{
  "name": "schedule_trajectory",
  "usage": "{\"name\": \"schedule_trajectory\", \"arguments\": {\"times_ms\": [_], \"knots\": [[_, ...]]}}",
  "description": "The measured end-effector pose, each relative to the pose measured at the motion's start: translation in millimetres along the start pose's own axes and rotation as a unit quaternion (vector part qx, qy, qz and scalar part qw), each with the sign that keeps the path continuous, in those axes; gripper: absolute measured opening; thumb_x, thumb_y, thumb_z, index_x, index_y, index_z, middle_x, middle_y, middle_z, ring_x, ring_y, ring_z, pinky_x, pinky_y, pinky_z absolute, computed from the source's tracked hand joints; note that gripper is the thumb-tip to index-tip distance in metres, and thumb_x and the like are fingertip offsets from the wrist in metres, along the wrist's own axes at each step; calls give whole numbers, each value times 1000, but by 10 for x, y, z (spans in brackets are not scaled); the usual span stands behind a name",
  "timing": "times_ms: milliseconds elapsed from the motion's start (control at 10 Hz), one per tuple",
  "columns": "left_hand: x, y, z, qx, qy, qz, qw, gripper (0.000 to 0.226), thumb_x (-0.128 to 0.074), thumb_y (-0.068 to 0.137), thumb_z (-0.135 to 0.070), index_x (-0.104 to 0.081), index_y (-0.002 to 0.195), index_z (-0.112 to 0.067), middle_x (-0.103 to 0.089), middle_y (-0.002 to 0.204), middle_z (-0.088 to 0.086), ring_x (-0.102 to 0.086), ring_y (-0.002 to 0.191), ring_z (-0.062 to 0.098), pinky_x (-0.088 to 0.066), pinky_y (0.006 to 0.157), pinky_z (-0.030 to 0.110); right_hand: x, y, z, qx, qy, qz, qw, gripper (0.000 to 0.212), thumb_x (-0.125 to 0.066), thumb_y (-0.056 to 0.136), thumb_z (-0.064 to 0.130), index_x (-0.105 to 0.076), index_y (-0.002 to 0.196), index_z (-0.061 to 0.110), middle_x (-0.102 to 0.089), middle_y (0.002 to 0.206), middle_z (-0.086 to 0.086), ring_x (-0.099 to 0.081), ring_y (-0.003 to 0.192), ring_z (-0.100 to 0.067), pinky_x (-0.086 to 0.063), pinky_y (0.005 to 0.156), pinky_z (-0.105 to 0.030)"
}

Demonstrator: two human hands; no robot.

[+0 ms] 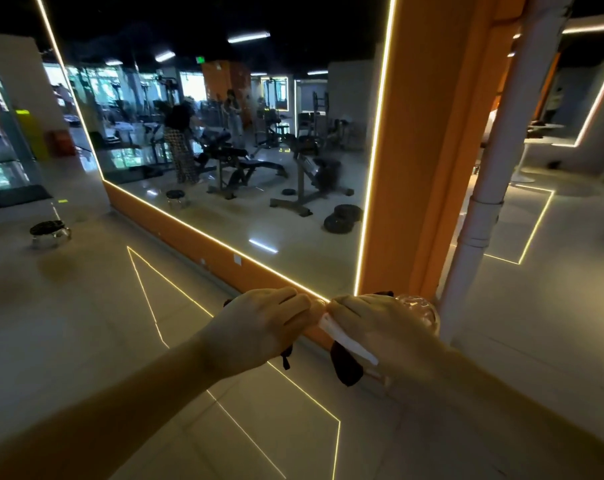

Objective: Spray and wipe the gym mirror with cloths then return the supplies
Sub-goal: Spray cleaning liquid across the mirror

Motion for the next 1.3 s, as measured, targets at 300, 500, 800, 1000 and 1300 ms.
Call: {"name": "schedule_trajectory", "arguments": {"times_ms": [300,500,800,1000,1300], "knots": [[-911,-100,984,-40,-79,47,995,24,-53,106,-27,-68,109,-9,-66,93,3,-61,75,13,-58,62,30,-605,404,-383,16,-6,9,1000,46,-89,77,19,-49,100,14,-60,66,1,-56,51,-10,-52,46,-25],[-1314,-141,1732,-111,-66,34,991,27,-51,103,-26,-65,118,-9,-67,95,2,-62,74,12,-56,61,26,-1182,795,-797,-43,-40,37,998,30,-59,101,34,-71,88,10,-64,67,0,-60,51,-13,-56,48,-27],[-1972,-285,2319,-133,-143,1,981,19,-58,103,-24,-63,117,-12,-66,95,1,-61,74,10,-57,61,25,-1835,972,-1020,-93,-56,83,991,33,-48,95,38,-64,105,12,-71,84,0,-68,64,-12,-59,55,-24],[-2602,-172,2423,-138,-210,47,967,23,-59,101,-28,-63,118,-14,-70,97,0,-67,77,11,-61,64,27,-2287,642,-1361,-129,-26,121,984,46,-76,80,32,-51,114,12,-74,92,-3,-70,70,-16,-61,63,-27],[-3802,119,2343,-150,-261,107,947,32,-49,103,-34,-69,114,-11,-69,93,-1,-63,74,9,-56,67,17,-3079,-203,-2103,-195,38,147,969,70,-97,64,34,-56,116,13,-75,99,-4,-73,76,-17,-60,69,-26]]}}
Point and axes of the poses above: each hand's wrist, its own y-axis towards the middle knuckle, its own x-axis out of the back of the hand, z = x × y, the point moved 10 cm from there along y, towards the middle knuckle
